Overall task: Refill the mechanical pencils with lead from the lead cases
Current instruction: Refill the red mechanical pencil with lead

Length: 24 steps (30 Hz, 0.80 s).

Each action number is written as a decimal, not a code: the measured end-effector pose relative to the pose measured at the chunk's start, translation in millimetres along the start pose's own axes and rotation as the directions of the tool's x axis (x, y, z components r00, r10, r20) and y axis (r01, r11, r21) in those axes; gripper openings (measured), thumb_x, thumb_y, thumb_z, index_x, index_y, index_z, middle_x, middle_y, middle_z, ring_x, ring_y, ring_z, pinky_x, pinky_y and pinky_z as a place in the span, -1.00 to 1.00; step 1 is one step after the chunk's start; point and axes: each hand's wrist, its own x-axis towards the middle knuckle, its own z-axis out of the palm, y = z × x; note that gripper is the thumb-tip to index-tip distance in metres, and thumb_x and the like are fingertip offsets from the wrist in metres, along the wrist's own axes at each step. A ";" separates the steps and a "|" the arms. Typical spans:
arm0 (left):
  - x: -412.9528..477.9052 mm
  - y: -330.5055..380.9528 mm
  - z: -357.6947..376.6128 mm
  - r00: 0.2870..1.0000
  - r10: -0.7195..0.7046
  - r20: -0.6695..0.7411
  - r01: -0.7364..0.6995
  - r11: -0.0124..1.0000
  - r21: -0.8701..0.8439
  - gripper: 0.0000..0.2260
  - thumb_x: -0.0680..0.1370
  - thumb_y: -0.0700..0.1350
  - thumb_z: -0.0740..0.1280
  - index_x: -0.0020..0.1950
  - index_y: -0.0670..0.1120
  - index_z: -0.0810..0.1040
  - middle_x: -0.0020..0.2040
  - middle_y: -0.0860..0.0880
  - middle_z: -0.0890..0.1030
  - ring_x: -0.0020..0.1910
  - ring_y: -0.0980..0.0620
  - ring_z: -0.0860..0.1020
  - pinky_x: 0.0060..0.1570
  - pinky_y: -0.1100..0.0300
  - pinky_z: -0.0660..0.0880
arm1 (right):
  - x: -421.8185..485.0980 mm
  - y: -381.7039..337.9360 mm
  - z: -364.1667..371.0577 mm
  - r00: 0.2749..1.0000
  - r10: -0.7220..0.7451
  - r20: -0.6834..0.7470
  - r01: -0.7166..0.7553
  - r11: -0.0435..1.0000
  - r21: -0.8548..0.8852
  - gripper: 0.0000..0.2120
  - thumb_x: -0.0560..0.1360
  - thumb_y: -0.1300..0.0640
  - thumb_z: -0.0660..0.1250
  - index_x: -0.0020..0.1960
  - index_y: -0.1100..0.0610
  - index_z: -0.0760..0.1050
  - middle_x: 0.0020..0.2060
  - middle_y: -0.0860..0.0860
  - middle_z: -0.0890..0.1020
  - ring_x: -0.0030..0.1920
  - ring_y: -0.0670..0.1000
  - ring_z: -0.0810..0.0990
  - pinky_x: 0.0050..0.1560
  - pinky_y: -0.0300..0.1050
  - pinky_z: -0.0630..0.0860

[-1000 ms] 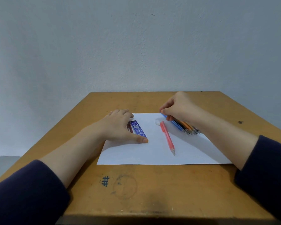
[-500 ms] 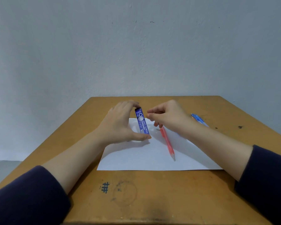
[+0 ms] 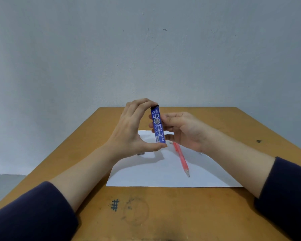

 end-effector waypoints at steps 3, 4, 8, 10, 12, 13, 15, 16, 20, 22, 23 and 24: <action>-0.8 0.1 0.1 1.000 0.004 0.002 -0.004 1.000 -0.008 -0.20 0.28 0.25 0.50 0.41 -0.05 0.33 0.30 -0.01 0.38 0.28 0.02 0.34 0.28 0.10 0.35 | 0.4 0.6 -1.7 1.000 -0.015 0.011 0.015 0.999 0.052 -0.74 0.45 0.09 0.33 0.09 0.17 0.60 -0.11 0.06 0.68 0.02 0.01 0.58 0.07 -0.03 0.44; -0.9 0.2 0.0 1.000 0.007 0.006 -0.006 1.000 -0.009 -0.20 0.28 0.24 0.49 0.42 -0.04 0.32 0.31 -0.01 0.38 0.29 0.02 0.34 0.28 0.10 0.34 | 0.4 0.7 -1.9 1.000 -0.018 0.008 0.017 0.998 0.064 -0.72 0.42 0.10 0.35 0.10 0.18 0.60 -0.13 0.05 0.68 0.02 0.01 0.58 0.07 -0.03 0.45; -1.3 0.6 0.2 1.000 0.009 0.006 -0.009 1.000 -0.026 -0.23 0.30 0.23 0.48 0.41 -0.04 0.35 0.30 0.00 0.39 0.29 0.04 0.34 0.30 0.12 0.33 | 3.2 4.8 -3.1 0.996 -0.053 -0.065 0.056 0.998 0.039 -0.73 0.40 0.17 0.40 0.09 0.17 0.58 -0.20 0.01 0.68 -0.07 0.02 0.59 -0.01 -0.04 0.43; -1.9 0.6 0.2 1.000 0.004 -0.005 -0.004 0.999 -0.040 -0.31 0.34 0.21 0.45 0.39 -0.07 0.40 0.26 0.02 0.42 0.27 0.06 0.35 0.28 0.16 0.32 | 3.5 6.7 -2.9 0.987 -0.102 -0.125 0.097 0.994 -0.049 -0.78 0.43 0.25 0.40 0.08 0.14 0.59 -0.20 0.00 0.67 -0.12 0.01 0.60 -0.09 -0.08 0.45; -2.1 0.7 0.7 1.000 -0.021 -0.023 0.020 0.998 -0.064 -0.43 0.42 0.17 0.39 0.35 -0.08 0.46 0.21 0.04 0.47 0.24 0.07 0.38 0.24 0.23 0.32 | 3.1 7.9 -1.6 0.966 -0.182 -0.181 0.144 0.968 -0.208 -0.79 0.45 0.28 0.41 0.02 0.05 0.59 -0.19 0.02 0.66 -0.14 -0.02 0.60 -0.13 -0.14 0.46; -1.7 0.6 1.1 0.998 -0.039 -0.042 0.036 0.996 -0.080 -0.50 0.46 0.14 0.35 0.31 -0.09 0.50 0.17 0.04 0.50 0.21 0.06 0.41 0.21 0.26 0.34 | 3.1 8.6 -0.6 0.952 -0.227 -0.203 0.164 0.944 -0.287 -0.78 0.44 0.28 0.43 -0.02 0.00 0.59 -0.20 0.03 0.64 -0.17 -0.05 0.59 -0.15 -0.18 0.47; -0.6 0.2 2.4 0.992 -0.086 -0.092 0.075 0.991 -0.115 -0.63 0.51 0.08 0.31 0.23 -0.08 0.57 0.08 0.04 0.57 0.14 0.06 0.47 0.14 0.25 0.39 | 4.2 10.7 1.4 0.919 -0.315 -0.239 0.198 0.890 -0.410 -0.75 0.39 0.29 0.48 -0.07 -0.04 0.60 -0.23 0.06 0.63 -0.22 -0.09 0.56 -0.16 -0.23 0.49; -0.1 -0.4 3.2 0.987 -0.111 -0.116 0.095 0.987 -0.130 -0.68 0.52 0.06 0.30 0.19 -0.07 0.60 0.04 0.05 0.59 0.10 0.07 0.49 0.11 0.23 0.42 | 4.9 11.7 2.0 0.902 -0.352 -0.250 0.206 0.860 -0.467 -0.74 0.36 0.28 0.50 -0.07 -0.03 0.61 -0.23 0.07 0.63 -0.22 -0.09 0.55 -0.15 -0.25 0.50; -0.4 -3.7 5.5 0.974 -0.167 -0.156 0.142 0.977 -0.161 -0.74 0.50 0.04 0.32 0.11 -0.03 0.64 -0.05 0.20 0.58 0.03 0.16 0.51 0.05 0.28 0.44 | 5.1 12.4 5.1 0.872 -0.427 -0.238 0.189 0.743 -0.643 -0.73 0.35 0.23 0.52 0.02 0.04 0.64 -0.27 -0.03 0.63 -0.26 -0.11 0.55 -0.27 -0.43 0.41; -0.8 -4.4 6.3 0.970 -0.185 -0.156 0.158 0.972 -0.175 -0.78 0.50 0.01 0.35 0.10 -0.02 0.64 -0.06 0.24 0.57 -0.01 0.25 0.49 0.01 0.37 0.41 | 4.2 12.0 6.0 0.867 -0.447 -0.220 0.184 0.698 -0.692 -0.71 0.36 0.22 0.51 0.06 0.06 0.64 -0.28 -0.04 0.62 -0.30 -0.13 0.53 -0.28 -0.43 0.40; -0.8 -3.8 6.8 0.967 -0.207 -0.148 0.177 0.966 -0.189 -0.81 0.50 -0.03 0.36 0.08 0.00 0.64 -0.07 0.24 0.57 -0.03 0.28 0.49 -0.02 0.39 0.40 | 3.4 11.8 6.6 0.865 -0.457 -0.205 0.186 0.674 -0.715 -0.71 0.37 0.22 0.51 0.08 0.07 0.63 -0.29 -0.06 0.61 -0.32 -0.14 0.51 -0.28 -0.42 0.40; -0.7 -2.8 7.5 0.962 -0.237 -0.132 0.207 0.956 -0.207 -0.82 0.49 -0.06 0.35 0.07 0.02 0.63 -0.07 0.22 0.57 -0.07 0.29 0.49 -0.04 0.39 0.41 | 2.8 11.7 7.2 0.863 -0.468 -0.190 0.188 0.648 -0.738 -0.70 0.37 0.21 0.50 0.09 0.07 0.63 -0.29 -0.07 0.60 -0.33 -0.16 0.50 -0.28 -0.41 0.41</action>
